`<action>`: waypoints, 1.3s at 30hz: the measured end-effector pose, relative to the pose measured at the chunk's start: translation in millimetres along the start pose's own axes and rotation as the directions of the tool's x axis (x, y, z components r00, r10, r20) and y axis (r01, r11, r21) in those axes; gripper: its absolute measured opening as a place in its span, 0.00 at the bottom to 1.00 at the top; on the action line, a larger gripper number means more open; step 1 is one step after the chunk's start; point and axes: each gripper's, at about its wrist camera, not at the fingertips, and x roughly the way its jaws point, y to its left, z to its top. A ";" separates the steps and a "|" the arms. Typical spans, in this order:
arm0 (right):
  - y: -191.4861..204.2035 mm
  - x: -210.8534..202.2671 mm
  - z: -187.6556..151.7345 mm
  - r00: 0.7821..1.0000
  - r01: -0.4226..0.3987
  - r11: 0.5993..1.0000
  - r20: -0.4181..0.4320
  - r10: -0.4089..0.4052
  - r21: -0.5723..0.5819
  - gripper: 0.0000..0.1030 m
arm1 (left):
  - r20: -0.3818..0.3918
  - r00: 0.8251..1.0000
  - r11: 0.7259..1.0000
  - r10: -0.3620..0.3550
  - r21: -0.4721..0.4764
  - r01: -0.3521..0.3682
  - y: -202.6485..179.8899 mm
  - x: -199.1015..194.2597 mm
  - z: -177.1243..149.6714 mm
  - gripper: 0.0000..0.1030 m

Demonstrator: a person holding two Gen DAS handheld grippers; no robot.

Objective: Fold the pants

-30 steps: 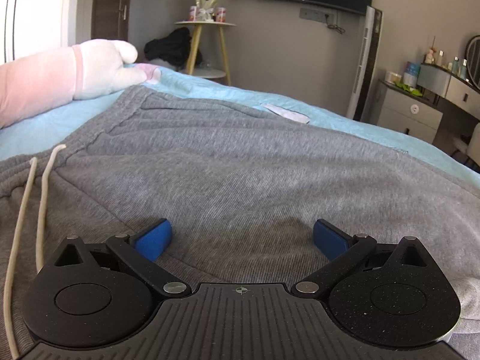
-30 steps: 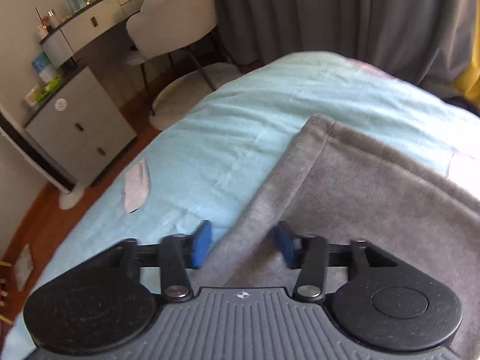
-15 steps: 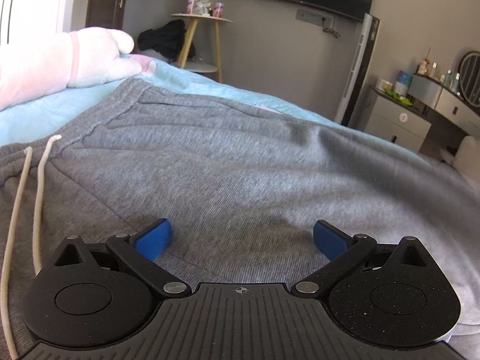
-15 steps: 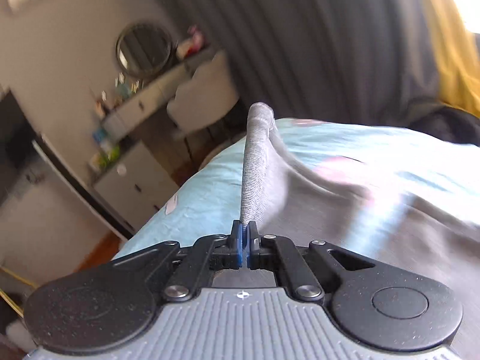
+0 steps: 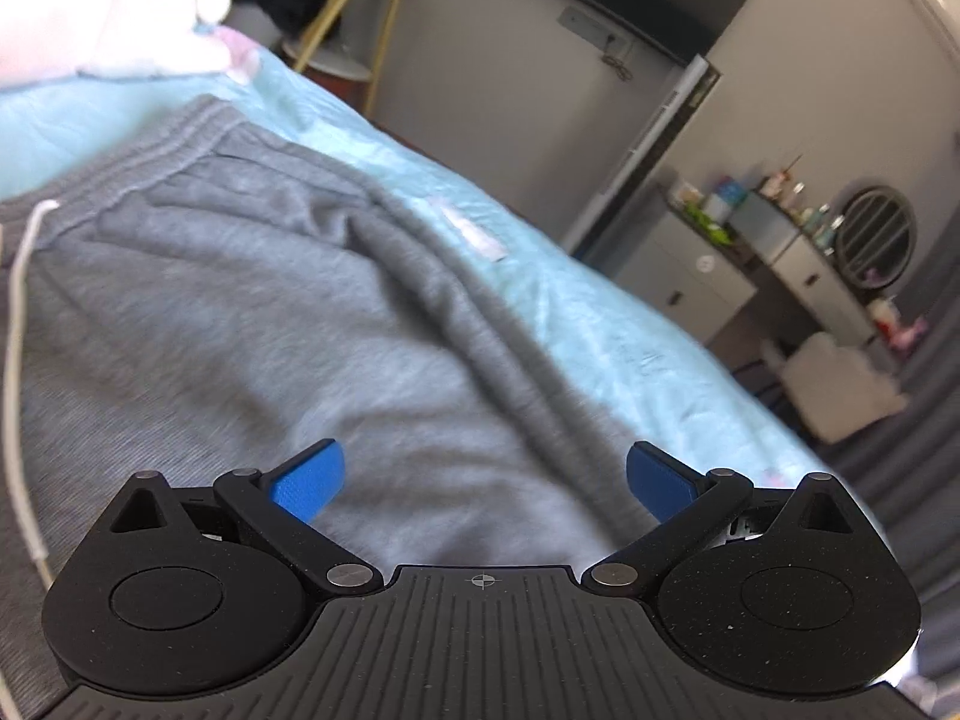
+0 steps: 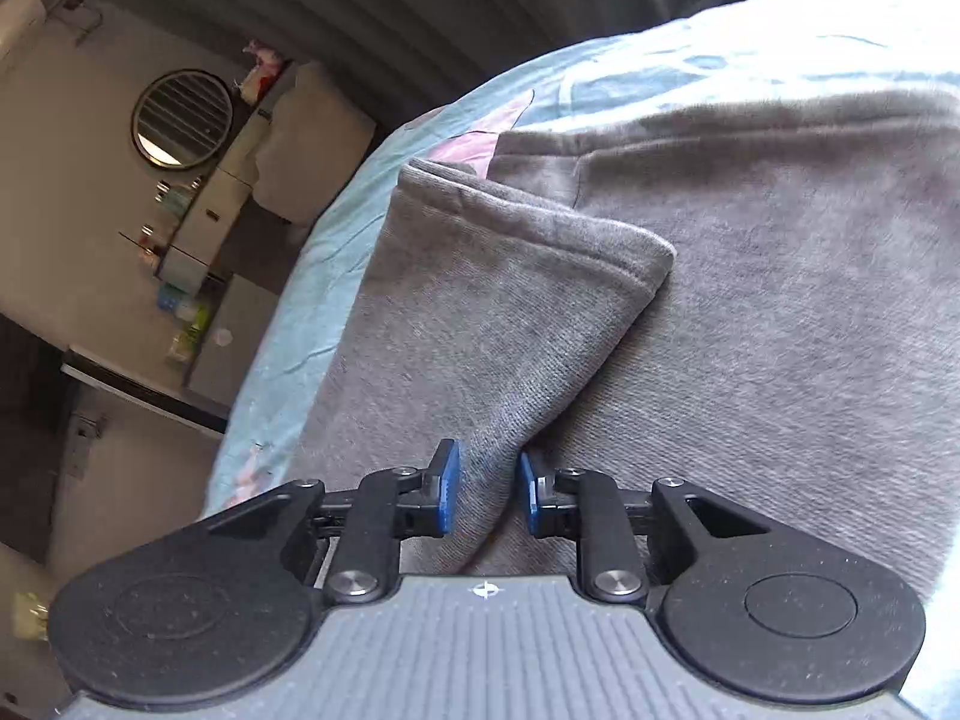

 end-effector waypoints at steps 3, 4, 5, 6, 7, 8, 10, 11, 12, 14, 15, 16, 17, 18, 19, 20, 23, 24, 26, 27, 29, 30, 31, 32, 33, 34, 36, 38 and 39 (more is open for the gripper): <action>-8.2 -0.3 2.1 0.998 -0.056 0.997 -0.007 0.056 0.060 0.25 | 0.006 0.999 0.999 -0.046 -0.003 0.046 -3.2 6.2 25.7 1.00; -10.0 -0.5 2.3 0.998 -0.060 0.996 -0.009 0.061 0.065 0.25 | 0.011 0.999 0.999 -0.044 0.013 0.044 -5.8 11.8 34.6 1.00; -12.4 -0.3 2.6 0.998 -0.066 0.995 -0.012 0.067 0.068 0.25 | 0.010 0.999 0.999 -0.038 0.029 0.038 -9.4 19.5 41.8 1.00; -13.9 -1.3 1.5 0.997 -0.068 0.995 -0.016 0.070 0.070 0.25 | -0.007 1.000 0.999 -0.021 0.033 0.021 -10.6 30.4 49.7 1.00; -15.2 -1.1 1.2 0.997 -0.070 0.995 -0.019 0.072 0.073 0.25 | -0.026 1.000 1.000 -0.002 0.020 0.002 -10.5 41.9 57.3 1.00; -15.2 -1.5 1.7 0.997 -0.076 0.994 -0.019 0.077 0.075 0.25 | -0.046 0.999 1.000 -0.003 0.002 0.003 -7.9 52.5 63.4 1.00; -15.2 -4.1 2.9 0.997 -0.076 0.995 -0.020 0.077 0.063 0.26 | -0.095 0.995 0.999 0.007 -0.041 -0.011 -4.5 73.4 73.8 1.00; -16.3 -5.5 2.4 0.997 -0.075 0.995 -0.018 0.076 0.060 0.26 | -0.119 0.993 0.999 0.007 -0.047 -0.013 -3.2 83.3 77.5 1.00; -16.8 -4.3 2.9 0.997 -0.076 0.995 -0.018 0.077 0.064 0.26 | -0.146 0.989 0.998 0.023 -0.046 -0.030 -2.3 93.7 80.6 1.00; -18.3 -2.8 4.4 0.996 -0.080 0.993 -0.019 0.082 0.083 0.25 | -0.186 0.979 0.995 0.081 -0.035 -0.089 -0.4 111.5 83.6 1.00; -18.9 -1.9 5.3 0.996 -0.083 0.993 -0.019 0.085 0.089 0.25 | -0.212 0.972 0.993 0.100 -0.038 -0.111 1.4 119.5 83.6 0.98; -19.6 -0.8 6.2 0.996 -0.084 0.992 -0.019 0.086 0.097 0.25 | -0.240 0.965 0.991 0.110 -0.046 -0.124 3.5 126.4 82.7 0.96; -19.9 0.1 7.1 0.996 -0.088 0.991 -0.018 0.091 0.102 0.25 | -0.262 0.958 0.990 0.118 -0.045 -0.134 4.8 132.3 82.0 0.96; -20.0 1.3 8.0 0.995 -0.092 0.990 -0.019 0.095 0.103 0.25 | -0.269 0.955 0.989 0.129 -0.030 -0.142 4.5 135.4 82.3 0.95; -19.4 2.3 8.9 0.995 -0.090 0.991 -0.021 0.093 0.100 0.25 | -0.270 0.952 0.989 0.142 -0.011 -0.151 2.5 136.8 82.4 0.90; -18.1 2.8 9.9 0.995 -0.091 0.991 -0.019 0.093 0.097 0.25 | -0.268 0.951 0.987 0.154 0.007 -0.158 1.1 136.5 82.1 0.85; -15.1 5.3 12.0 0.997 -0.076 0.994 -0.020 0.078 0.079 0.12 | -0.288 0.949 0.991 0.131 0.020 -0.131 1.8 130.2 84.3 0.32; -14.4 6.2 13.1 0.998 -0.062 0.996 -0.022 0.064 0.070 0.07 | -0.305 0.946 0.993 0.111 -0.013 -0.121 5.7 126.2 86.1 0.18; -11.6 6.0 16.3 0.998 -0.045 0.997 -0.033 0.047 0.064 0.05 | -0.308 0.949 0.991 0.064 -0.096 -0.097 14.5 110.3 90.3 0.13; -8.1 2.5 18.7 0.999 -0.044 0.998 -0.030 0.045 0.052 0.05 | -0.285 0.958 0.989 0.024 -0.133 -0.064 16.9 97.1 93.0 0.13; 3.1 -13.4 26.7 0.997 -0.076 0.997 0.004 0.076 0.002 0.05 | -0.236 0.971 0.988 -0.045 -0.156 0.008 17.5 64.1 98.5 0.12; 9.0 -23.4 31.5 0.996 -0.091 0.996 0.022 0.091 -0.021 0.04 | -0.212 0.974 0.986 -0.077 -0.159 0.043 17.2 44.9 99.8 0.12; 13.7 -34.3 36.5 0.994 -0.104 0.994 0.039 0.106 -0.044 0.04 | -0.190 0.975 0.983 -0.113 -0.163 0.082 18.1 24.5 99.1 0.12; 16.4 -45.4 41.4 0.991 -0.118 0.991 0.057 0.121 -0.062 0.04 | -0.174 0.975 0.980 -0.141 -0.167 0.112 20.1 3.1 96.5 0.12; 18.0 -58.4 46.1 0.988 -0.127 0.989 0.076 0.133 -0.080 0.04 | -0.157 0.974 0.976 -0.163 -0.169 0.136 23.2 -18.8 91.2 0.12; 17.4 -70.4 50.1 0.986 -0.132 0.987 0.090 0.140 -0.095 0.04 | -0.143 0.974 0.976 -0.178 -0.153 0.156 26.4 -40.6 83.9 0.12; 10.6 -95.1 56.1 0.981 -0.139 0.982 0.114 0.154 -0.130 0.04 | -0.122 0.975 0.975 -0.188 -0.141 0.170 38.2 -81.1 63.6 0.12; 1.8 -112.8 56.6 0.984 -0.106 0.979 0.124 0.128 -0.174 0.04 | -0.128 0.976 0.973 -0.179 -0.172 0.156 56.1 -112.4 37.1 0.12; -4.0 -119.3 54.8 0.986 -0.080 0.977 0.127 0.107 -0.200 0.04 | -0.132 0.977 0.974 -0.168 -0.174 0.144 64.1 -122.4 22.9 0.12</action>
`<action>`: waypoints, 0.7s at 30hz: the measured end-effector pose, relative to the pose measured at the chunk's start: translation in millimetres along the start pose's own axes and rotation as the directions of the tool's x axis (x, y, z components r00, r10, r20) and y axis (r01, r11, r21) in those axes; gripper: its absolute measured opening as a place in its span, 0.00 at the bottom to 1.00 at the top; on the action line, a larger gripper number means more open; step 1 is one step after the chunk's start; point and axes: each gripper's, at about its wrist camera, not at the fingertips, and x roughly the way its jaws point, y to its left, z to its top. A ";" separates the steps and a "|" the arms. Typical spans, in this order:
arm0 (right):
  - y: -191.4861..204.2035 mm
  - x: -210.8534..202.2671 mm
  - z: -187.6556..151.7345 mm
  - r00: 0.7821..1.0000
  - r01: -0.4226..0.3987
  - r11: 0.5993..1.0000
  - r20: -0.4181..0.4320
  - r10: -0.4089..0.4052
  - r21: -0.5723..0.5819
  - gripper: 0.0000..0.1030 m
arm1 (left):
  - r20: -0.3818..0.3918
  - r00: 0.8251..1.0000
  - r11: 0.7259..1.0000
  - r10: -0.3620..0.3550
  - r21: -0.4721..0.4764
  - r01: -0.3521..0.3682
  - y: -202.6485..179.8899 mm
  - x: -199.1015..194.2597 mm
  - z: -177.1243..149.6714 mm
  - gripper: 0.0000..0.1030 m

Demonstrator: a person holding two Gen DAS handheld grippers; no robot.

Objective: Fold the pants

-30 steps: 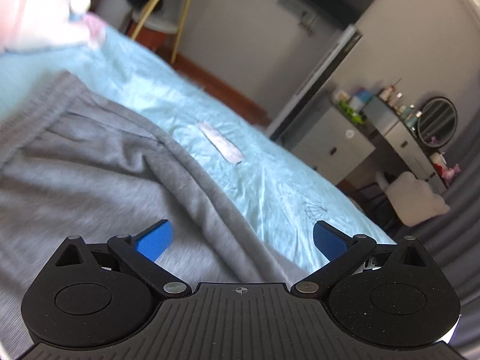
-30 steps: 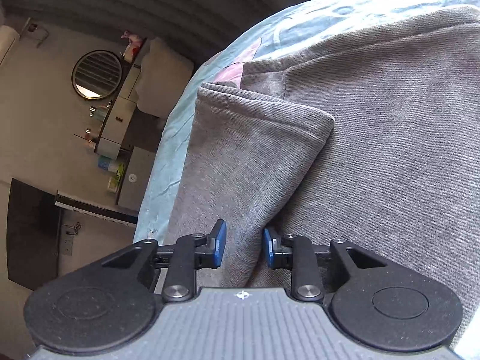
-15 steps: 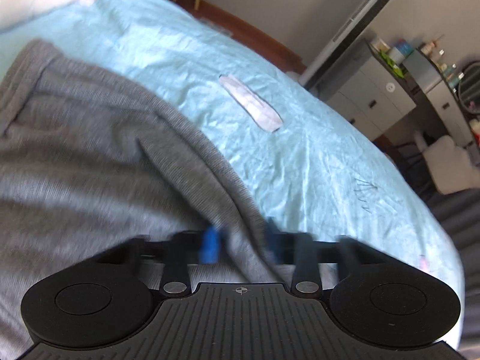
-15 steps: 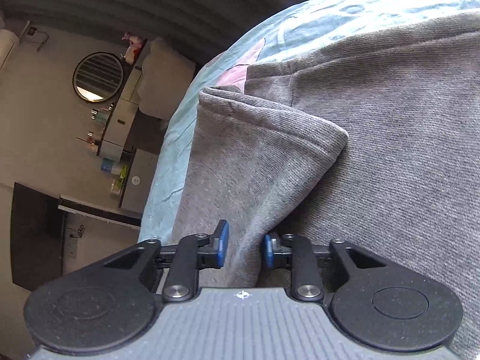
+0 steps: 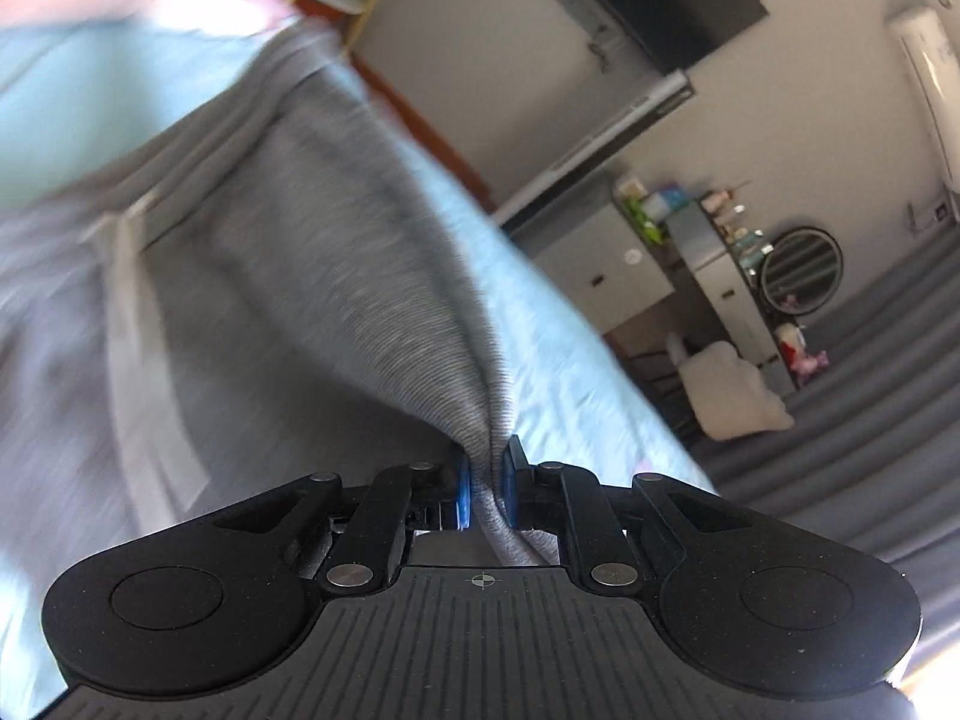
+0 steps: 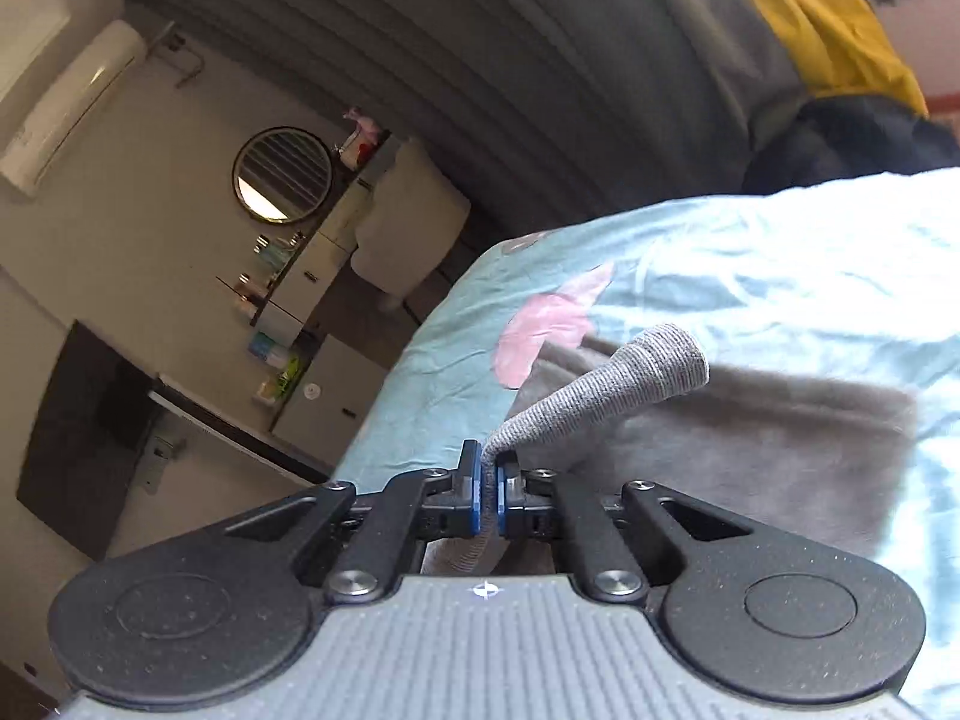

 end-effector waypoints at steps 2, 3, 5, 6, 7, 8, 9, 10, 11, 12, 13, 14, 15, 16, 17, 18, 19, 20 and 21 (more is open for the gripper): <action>-12.3 -5.8 -6.1 0.999 0.047 0.999 -0.014 -0.048 -0.018 0.04 | -0.038 0.997 0.997 0.073 -0.003 -0.073 14.6 -5.4 -26.1 0.12; -21.7 -5.5 -10.8 0.997 0.071 0.997 -0.032 -0.071 -0.012 0.04 | -0.063 0.993 0.995 0.100 -0.010 -0.101 20.9 -5.6 -36.1 0.12; -36.4 0.9 -20.3 0.991 0.109 0.994 -0.075 -0.108 0.003 0.05 | -0.077 0.985 0.987 0.151 -0.038 -0.155 30.9 -4.2 -51.2 0.13; -45.2 3.5 -26.9 0.986 0.136 0.991 -0.096 -0.135 0.002 0.05 | -0.078 0.982 0.983 0.171 -0.053 -0.175 33.5 -3.6 -55.7 0.14; -49.9 6.2 -31.2 0.983 0.150 0.989 -0.107 -0.150 -0.005 0.05 | -0.076 0.980 0.980 0.183 -0.068 -0.188 35.8 -4.2 -57.1 0.18; -52.6 8.1 -33.5 0.980 0.158 0.987 -0.117 -0.158 -0.008 0.08 | -0.067 0.977 0.974 0.203 -0.084 -0.208 36.6 -4.2 -55.1 0.23; -55.5 9.3 -36.0 0.979 0.156 0.988 -0.131 -0.154 0.001 0.09 | -0.045 0.975 0.971 0.216 -0.098 -0.219 37.3 -6.0 -52.2 0.34; -58.0 10.5 -37.2 0.980 0.140 0.990 -0.147 -0.135 0.023 0.10 | -0.015 0.975 0.970 0.222 -0.097 -0.222 36.8 -9.0 -47.8 0.50; -60.3 11.7 -38.1 0.980 0.129 0.991 -0.161 -0.120 0.046 0.11 | 0.012 0.971 0.968 0.238 -0.082 -0.237 36.0 -11.2 -42.4 0.59; -62.4 13.1 -38.9 0.979 0.118 0.991 -0.173 -0.106 0.066 0.13 | 0.039 0.962 0.961 0.270 -0.067 -0.267 34.0 -14.2 -36.5 0.73; -63.1 13.8 -39.8 0.979 0.116 0.990 -0.179 -0.101 0.074 0.18 | 0.074 0.952 0.954 0.298 -0.058 -0.294 32.8 -17.5 -31.2 0.81; -62.9 14.4 -40.3 0.979 0.114 0.991 -0.181 -0.099 0.077 0.21 | 0.104 0.944 0.949 0.314 -0.053 -0.310 32.9 -20.0 -27.5 0.85; -62.4 15.3 -40.7 0.978 0.111 0.991 -0.183 -0.095 0.076 0.21 | 0.128 0.936 0.945 0.327 -0.056 -0.322 30.9 -19.3 -21.9 0.89; -60.7 16.3 -41.3 0.978 0.110 0.991 -0.184 -0.095 0.075 0.21 | 0.145 0.930 0.941 0.337 -0.059 -0.332 31.4 -19.8 -16.0 0.92; -60.0 17.6 -41.8 0.978 0.112 0.991 -0.186 -0.096 0.074 0.21 | 0.150 0.928 0.940 0.342 -0.052 -0.338 32.5 -17.7 -10.5 0.93; -58.2 19.7 -41.3 0.978 0.115 0.991 -0.185 -0.099 0.073 0.21 | 0.137 0.926 0.936 0.352 -0.037 -0.350 34.4 -12.7 -3.5 0.93; -56.9 21.5 -41.2 0.977 0.119 0.990 -0.184 -0.104 0.074 0.21 | 0.106 0.922 0.928 0.371 -0.028 -0.370 37.1 -5.6 3.2 0.92; -56.2 23.1 -41.2 0.977 0.123 0.990 -0.184 -0.108 0.074 0.21 | 0.077 0.919 0.923 0.385 -0.031 -0.384 40.0 0.4 9.3 0.90; -54.6 24.5 -41.0 0.977 0.127 0.990 -0.180 -0.113 0.068 0.20 | 0.057 0.922 0.924 0.382 -0.033 -0.381 44.1 4.4 12.2 0.83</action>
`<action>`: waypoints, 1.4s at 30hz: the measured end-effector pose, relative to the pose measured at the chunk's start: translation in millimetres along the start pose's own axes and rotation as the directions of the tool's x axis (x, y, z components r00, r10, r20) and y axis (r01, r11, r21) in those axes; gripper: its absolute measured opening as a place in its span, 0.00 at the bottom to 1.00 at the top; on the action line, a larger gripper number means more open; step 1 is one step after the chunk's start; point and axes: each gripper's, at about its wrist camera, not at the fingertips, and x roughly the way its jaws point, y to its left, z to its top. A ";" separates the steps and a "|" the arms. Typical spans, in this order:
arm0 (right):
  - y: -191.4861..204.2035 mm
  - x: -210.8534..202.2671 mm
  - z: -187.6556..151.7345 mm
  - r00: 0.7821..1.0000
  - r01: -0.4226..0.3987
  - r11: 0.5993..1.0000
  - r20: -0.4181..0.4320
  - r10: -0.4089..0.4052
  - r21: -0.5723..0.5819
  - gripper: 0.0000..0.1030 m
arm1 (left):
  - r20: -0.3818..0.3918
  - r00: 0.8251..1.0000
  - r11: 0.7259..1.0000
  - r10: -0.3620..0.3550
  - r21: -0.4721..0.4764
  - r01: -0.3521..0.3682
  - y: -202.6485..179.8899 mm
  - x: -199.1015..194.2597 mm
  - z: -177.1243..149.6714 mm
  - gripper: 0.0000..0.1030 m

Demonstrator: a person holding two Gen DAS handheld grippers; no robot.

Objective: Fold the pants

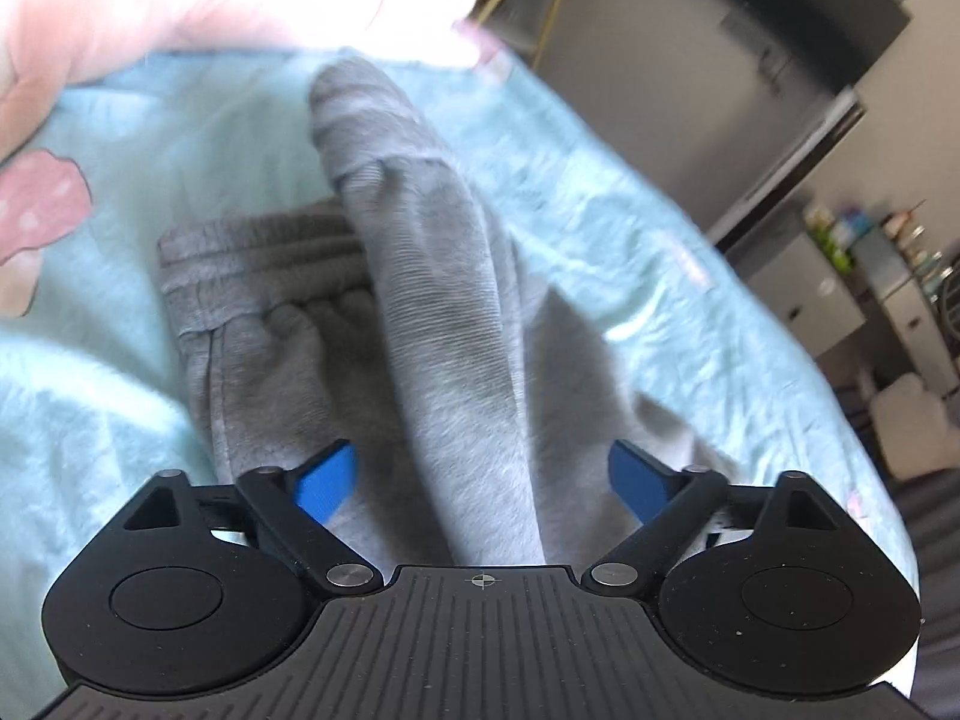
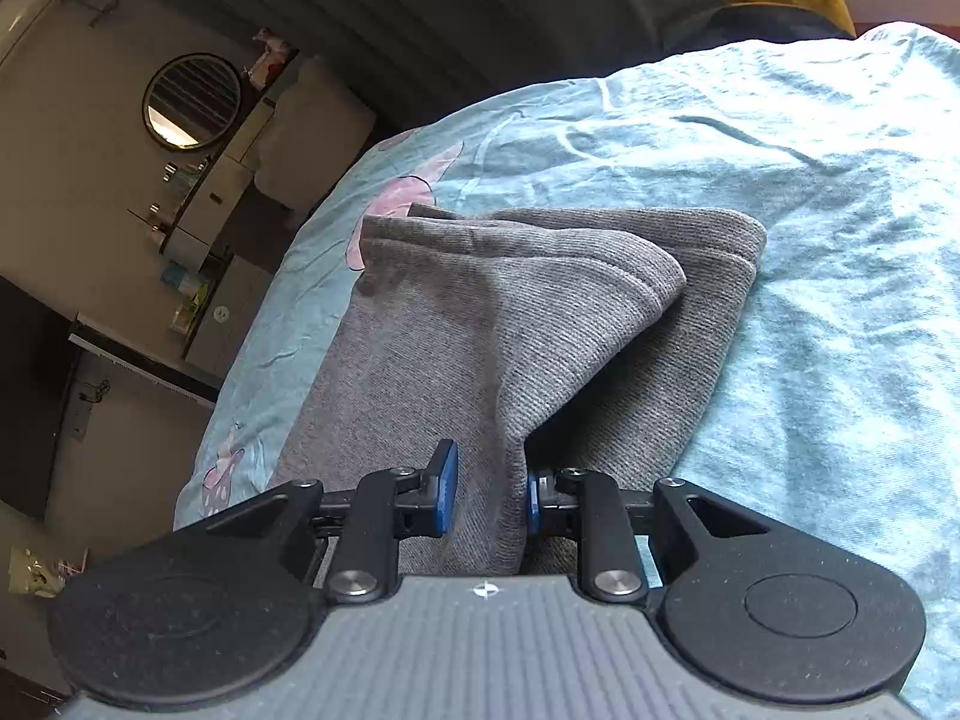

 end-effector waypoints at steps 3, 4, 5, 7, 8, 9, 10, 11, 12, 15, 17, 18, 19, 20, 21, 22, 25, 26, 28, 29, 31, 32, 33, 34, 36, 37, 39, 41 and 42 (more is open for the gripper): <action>7.0 1.4 2.0 0.999 0.036 0.999 0.008 -0.036 -0.040 0.17 | -0.070 0.997 0.999 -0.025 -0.028 0.023 14.1 12.7 2.0 0.46; 9.8 1.3 3.0 0.999 0.049 0.997 0.017 -0.049 -0.056 0.11 | -0.079 0.997 0.999 -0.019 -0.039 0.016 18.8 14.8 1.1 0.32; 12.5 1.0 4.1 0.998 0.063 0.995 0.024 -0.062 -0.071 0.06 | -0.085 0.996 0.999 -0.006 -0.041 0.002 21.8 15.8 1.4 0.25; 20.9 -1.2 7.3 0.995 0.094 0.990 0.036 -0.090 -0.109 0.05 | -0.081 0.997 0.999 -0.010 -0.041 0.007 27.7 14.0 2.9 0.13; 26.9 -4.5 8.7 0.994 0.099 0.986 0.053 -0.093 -0.137 0.05 | -0.066 0.997 0.998 -0.030 -0.054 0.026 31.6 8.5 4.3 0.13; 32.9 -9.8 10.2 0.993 0.098 0.981 0.079 -0.086 -0.165 0.05 | -0.048 0.997 0.996 -0.060 -0.070 0.057 33.2 2.8 6.7 0.12; 38.8 -17.8 12.6 0.992 0.079 0.979 0.110 -0.059 -0.191 0.05 | -0.030 0.995 0.992 -0.097 -0.088 0.093 37.4 -4.6 8.4 0.12; 41.9 -25.5 14.5 0.990 0.047 0.979 0.137 -0.020 -0.197 0.05 | -0.013 0.992 0.987 -0.127 -0.100 0.126 40.7 -11.5 10.1 0.12; 42.1 -31.9 15.8 0.988 0.013 0.981 0.153 0.018 -0.195 0.05 | -0.001 0.990 0.984 -0.143 -0.106 0.142 43.5 -18.5 10.8 0.12; 35.7 -44.5 15.4 0.975 0.003 0.976 0.217 0.046 -0.218 0.05 | -0.010 0.990 0.985 -0.140 -0.099 0.138 54.2 -25.4 6.4 0.12; 30.0 -34.9 11.7 0.974 0.114 0.957 0.218 -0.056 -0.265 0.05 | -0.067 0.995 0.996 -0.071 -0.053 0.068 58.7 -14.7 -1.4 0.12; 25.4 -27.4 10.4 0.974 0.157 0.949 0.200 -0.103 -0.275 0.05 | -0.110 0.993 0.999 -0.032 -0.027 0.029 60.5 -7.4 -6.1 0.14; 19.8 -17.8 9.6 0.974 0.199 0.940 0.165 -0.157 -0.276 0.05 | -0.163 0.987 0.999 -0.014 -0.038 0.008 64.2 -0.7 -8.5 0.17; 14.4 -11.3 8.7 0.972 0.221 0.938 0.139 -0.189 -0.268 0.05 | -0.194 0.981 0.996 -0.019 -0.088 0.002 70.9 1.8 -8.5 0.20; 9.6 -8.8 7.9 0.972 0.223 0.941 0.126 -0.197 -0.254 0.05 | -0.184 0.982 0.989 -0.041 -0.144 0.014 77.8 -0.6 -8.1 0.21; 7.1 -10.1 7.7 0.974 0.215 0.948 0.126 -0.190 -0.236 0.05 | -0.172 0.983 0.984 -0.058 -0.176 0.028 81.9 -5.1 -6.7 0.26; 3.3 -13.9 11.4 0.980 0.182 0.968 0.108 -0.165 -0.175 0.15 | -0.129 0.991 0.987 -0.029 -0.163 0.007 81.9 -22.2 -2.3 0.49; 2.6 -13.6 12.4 0.982 0.176 0.971 0.101 -0.161 -0.165 0.18 | -0.104 0.994 0.988 -0.019 -0.157 0.003 80.4 -30.8 -1.5 0.54; 1.9 -12.1 13.2 0.983 0.170 0.974 0.093 -0.157 -0.151 0.18 | -0.043 0.999 0.989 -0.013 -0.151 0.007 74.2 -44.8 1.9 0.64; 2.2 -11.1 12.7 0.984 0.166 0.975 0.089 -0.154 -0.147 0.18 | -0.017 1.000 0.989 -0.022 -0.146 0.020 70.0 -51.7 2.1 0.66; 6.6 -8.2 10.2 0.985 0.165 0.973 0.083 -0.153 -0.159 0.18 | 0.028 0.999 0.990 -0.039 -0.137 0.042 59.2 -61.9 2.7 0.72; 9.7 -7.3 9.1 0.984 0.173 0.969 0.082 -0.160 -0.174 0.17 | 0.042 0.998 0.991 -0.050 -0.125 0.055 52.2 -65.0 2.0 0.73; 13.1 -7.0 8.2 0.982 0.184 0.964 0.083 -0.171 -0.190 0.14 | 0.048 0.997 0.992 -0.061 -0.108 0.066 43.2 -65.7 0.9 0.73; 17.8 -7.9 7.7 0.978 0.204 0.956 0.094 -0.188 -0.210 0.04 | 0.052 0.996 0.993 -0.074 -0.086 0.079 33.8 -65.9 -0.8 0.73; 28.4 -15.5 5.8 0.972 0.219 0.939 0.141 -0.187 -0.264 0.04 | 0.049 0.994 0.995 -0.094 -0.033 0.096 13.1 -63.4 -6.0 0.74; 34.1 -20.8 4.5 0.968 0.228 0.928 0.171 -0.184 -0.296 0.04 | 0.050 0.994 0.995 -0.099 -0.002 0.099 3.4 -62.7 -11.5 0.76; 39.6 -27.2 0.8 0.957 0.260 0.907 0.213 -0.197 -0.331 0.04 | 0.042 0.995 0.994 -0.092 0.054 0.090 -16.0 -55.3 -22.3 0.78; 38.0 -19.4 -2.6 0.937 0.340 0.873 0.208 -0.281 -0.350 0.05 | 0.007 0.996 0.992 -0.094 0.089 0.093 -32.3 -42.1 -34.9 0.80; 35.0 -13.1 -3.5 0.918 0.394 0.845 0.198 -0.343 -0.361 0.06 | -0.015 0.995 0.991 -0.096 0.098 0.097 -40.2 -33.2 -43.0 0.80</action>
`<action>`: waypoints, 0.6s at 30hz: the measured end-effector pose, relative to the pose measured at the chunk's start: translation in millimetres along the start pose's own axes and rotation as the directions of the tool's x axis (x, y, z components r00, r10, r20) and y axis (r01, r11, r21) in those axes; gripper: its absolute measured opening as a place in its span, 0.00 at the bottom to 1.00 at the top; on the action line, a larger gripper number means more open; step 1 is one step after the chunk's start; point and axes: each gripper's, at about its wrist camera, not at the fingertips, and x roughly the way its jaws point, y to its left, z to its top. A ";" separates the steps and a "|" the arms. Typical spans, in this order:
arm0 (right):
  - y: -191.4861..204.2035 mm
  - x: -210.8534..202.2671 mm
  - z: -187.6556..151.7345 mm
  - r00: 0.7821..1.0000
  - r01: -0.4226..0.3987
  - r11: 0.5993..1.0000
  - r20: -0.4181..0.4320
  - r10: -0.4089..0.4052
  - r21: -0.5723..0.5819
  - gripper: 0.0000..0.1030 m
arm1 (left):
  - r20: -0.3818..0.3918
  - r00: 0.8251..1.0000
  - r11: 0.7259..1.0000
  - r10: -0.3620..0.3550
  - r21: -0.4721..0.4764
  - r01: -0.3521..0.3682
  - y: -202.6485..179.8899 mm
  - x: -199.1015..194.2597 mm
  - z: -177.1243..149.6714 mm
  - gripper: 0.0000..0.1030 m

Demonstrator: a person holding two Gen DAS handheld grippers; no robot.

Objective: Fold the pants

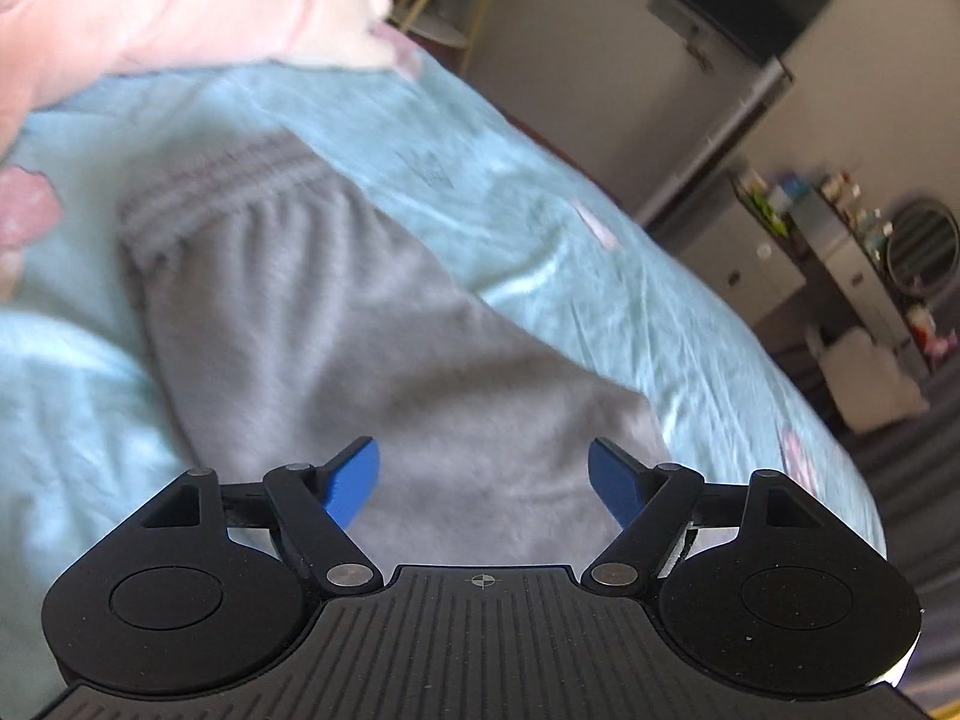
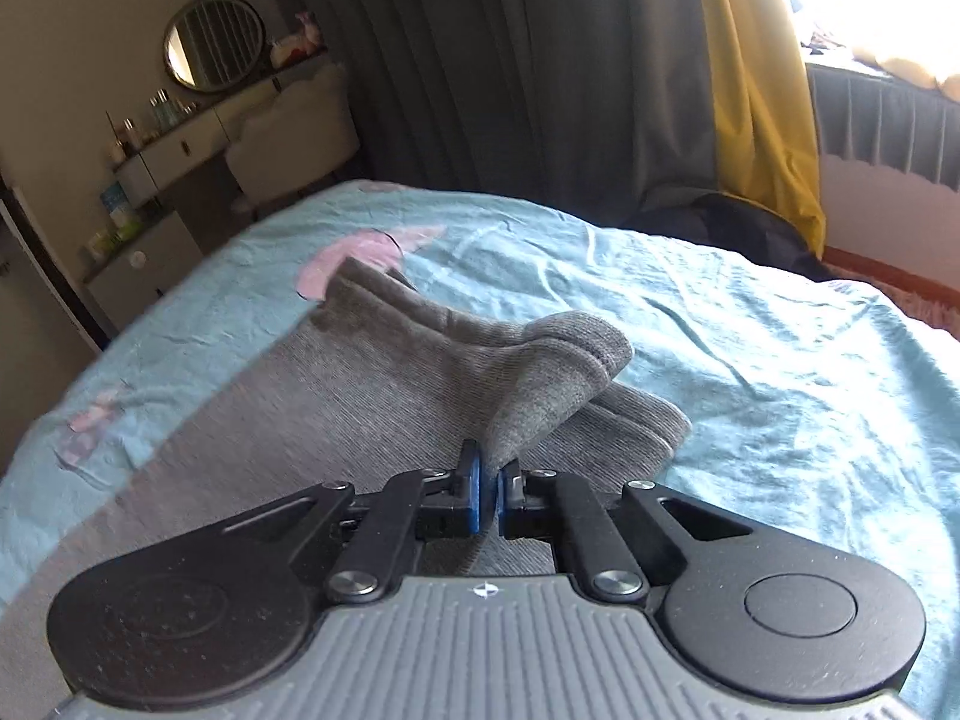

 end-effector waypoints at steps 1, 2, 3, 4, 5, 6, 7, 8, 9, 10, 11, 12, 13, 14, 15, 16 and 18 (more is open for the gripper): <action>-2.9 3.1 -1.4 0.999 0.034 0.999 -0.019 -0.034 0.007 0.15 | -0.020 1.000 1.000 -0.004 0.008 0.005 -5.8 7.8 -6.6 0.80; -7.4 0.6 -1.7 0.999 0.046 0.998 -0.009 -0.046 0.036 0.23 | -0.040 0.999 1.000 -0.003 0.022 0.004 -10.9 15.8 -13.6 0.80; -11.4 -4.3 -0.7 0.999 0.047 0.997 0.010 -0.048 0.061 0.25 | -0.052 0.999 0.999 0.005 0.043 -0.003 -15.5 22.5 -21.4 0.80; -13.5 -11.7 2.0 0.998 0.057 0.996 0.035 -0.060 0.071 0.26 | -0.056 0.998 0.998 0.016 0.066 -0.012 -19.3 27.8 -28.0 0.80; -12.5 -19.5 5.1 0.994 0.082 0.994 0.069 -0.087 0.068 0.26 | -0.061 0.998 0.996 0.035 0.087 -0.029 -22.1 32.4 -33.6 0.80; -9.7 -27.8 8.2 0.988 0.100 0.993 0.109 -0.106 0.061 0.26 | -0.070 0.996 0.993 0.052 0.105 -0.045 -24.8 38.1 -37.7 0.80; -5.0 -38.1 11.6 0.980 0.106 0.993 0.161 -0.113 0.054 0.26 | -0.078 0.995 0.992 0.065 0.116 -0.055 -27.9 42.9 -40.3 0.80; 2.1 -47.0 14.8 0.973 0.099 0.994 0.204 -0.106 0.047 0.27 | -0.078 0.995 0.991 0.068 0.120 -0.058 -30.9 46.0 -41.8 0.80; 13.8 -56.2 16.8 0.966 0.079 0.996 0.244 -0.085 0.034 0.27 | -0.073 0.996 0.991 0.061 0.126 -0.051 -35.6 46.6 -41.8 0.80; 27.7 -63.5 17.6 0.961 0.045 0.999 0.272 -0.047 0.011 0.27 | -0.059 0.997 0.990 0.049 0.134 -0.041 -42.0 47.7 -41.4 0.80; 45.4 -69.1 17.4 0.957 -0.009 0.999 0.288 0.018 -0.033 0.29 | -0.041 0.998 0.989 0.038 0.144 -0.032 -50.0 46.7 -39.8 0.80; 63.5 -72.3 15.0 0.954 -0.062 0.995 0.287 0.084 -0.084 0.30 | -0.026 0.999 0.987 0.029 0.159 -0.025 -59.6 48.0 -38.4 0.81; 88.7 -75.0 9.8 0.948 -0.133 0.978 0.269 0.173 -0.162 0.31 | -0.014 1.000 0.983 0.022 0.181 -0.019 -69.3 51.3 -37.2 0.83; 113.2 -75.3 2.5 0.938 -0.200 0.950 0.235 0.257 -0.240 0.33 | 0.001 1.000 0.978 0.015 0.208 -0.015 -79.8 55.1 -36.0 0.84; 138.0 -74.5 -6.7 0.923 -0.268 0.911 0.187 0.336 -0.313 0.34 | 0.014 1.000 0.971 0.016 0.239 -0.019 -90.3 59.3 -35.7 0.85; 168.1 -73.7 -20.1 0.900 -0.347 0.856 0.119 0.418 -0.384 0.34 | 0.025 0.999 0.963 0.024 0.269 -0.029 -100.1 64.9 -34.8 0.85; 213.2 -71.3 -44.0 0.846 -0.465 0.750 0.013 0.533 -0.471 0.34 | 0.047 0.999 0.944 0.027 0.328 -0.041 -116.2 76.1 -34.2 0.85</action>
